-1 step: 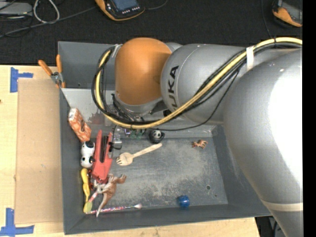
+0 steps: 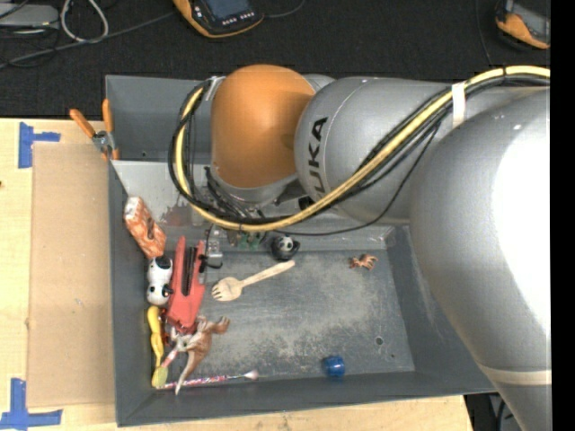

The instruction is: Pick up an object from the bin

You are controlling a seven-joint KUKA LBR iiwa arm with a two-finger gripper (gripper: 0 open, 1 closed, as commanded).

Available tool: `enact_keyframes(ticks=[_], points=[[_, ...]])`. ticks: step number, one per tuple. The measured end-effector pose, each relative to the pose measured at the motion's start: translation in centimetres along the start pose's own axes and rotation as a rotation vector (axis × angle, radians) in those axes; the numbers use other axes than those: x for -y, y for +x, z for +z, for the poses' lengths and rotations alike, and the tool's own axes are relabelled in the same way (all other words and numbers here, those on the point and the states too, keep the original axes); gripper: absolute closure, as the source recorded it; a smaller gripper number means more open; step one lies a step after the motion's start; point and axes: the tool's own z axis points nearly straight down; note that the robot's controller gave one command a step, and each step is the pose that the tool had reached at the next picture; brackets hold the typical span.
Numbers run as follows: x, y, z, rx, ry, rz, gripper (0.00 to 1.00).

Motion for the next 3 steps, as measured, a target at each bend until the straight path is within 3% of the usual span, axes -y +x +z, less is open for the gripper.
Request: enact_keyframes(ticks=[1,2,3], points=[[7.3,0.6,6.9,-0.002,0.000,-0.116,0.00],[11.3,1.2,4.0,0.001,-0.003,-0.186,0.00],[11.3,1.3,4.0,-0.001,-0.001,-0.145,0.00]])
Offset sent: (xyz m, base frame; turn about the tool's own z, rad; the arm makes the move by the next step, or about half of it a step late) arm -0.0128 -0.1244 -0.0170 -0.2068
